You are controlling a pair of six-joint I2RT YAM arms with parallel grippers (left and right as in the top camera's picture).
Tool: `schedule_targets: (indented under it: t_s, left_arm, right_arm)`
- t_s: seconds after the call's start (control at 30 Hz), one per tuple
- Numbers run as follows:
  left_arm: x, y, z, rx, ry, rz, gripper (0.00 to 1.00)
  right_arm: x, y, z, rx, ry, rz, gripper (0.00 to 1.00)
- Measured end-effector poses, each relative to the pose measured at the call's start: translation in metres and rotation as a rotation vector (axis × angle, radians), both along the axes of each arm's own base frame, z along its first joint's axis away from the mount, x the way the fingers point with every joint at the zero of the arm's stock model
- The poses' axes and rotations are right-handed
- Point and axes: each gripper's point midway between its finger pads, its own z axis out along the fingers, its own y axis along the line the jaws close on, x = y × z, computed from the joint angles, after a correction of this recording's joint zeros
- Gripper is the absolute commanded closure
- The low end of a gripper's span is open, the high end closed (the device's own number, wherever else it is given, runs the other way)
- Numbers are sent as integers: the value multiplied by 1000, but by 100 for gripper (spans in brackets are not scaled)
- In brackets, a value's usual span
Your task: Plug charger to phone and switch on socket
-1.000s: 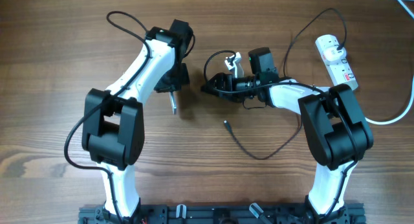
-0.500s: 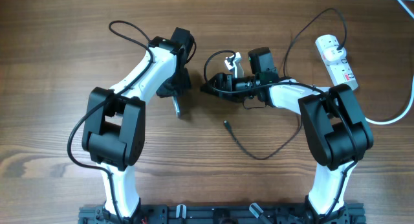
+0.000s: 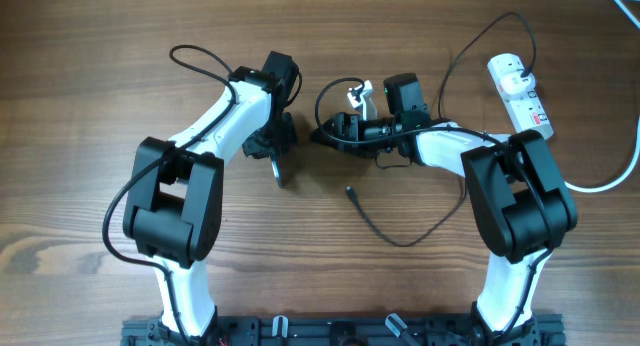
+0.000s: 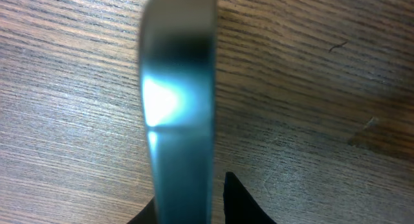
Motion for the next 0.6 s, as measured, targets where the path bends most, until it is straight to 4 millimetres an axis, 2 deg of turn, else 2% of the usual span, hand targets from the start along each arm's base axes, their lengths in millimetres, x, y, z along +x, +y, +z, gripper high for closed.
schedule_targets:
  t_s: [0.6]
  left_arm:
    - [-1,-1,0,-6,3,2,81]
  right_arm:
    - [0,0,0,-2,0,-2,0]
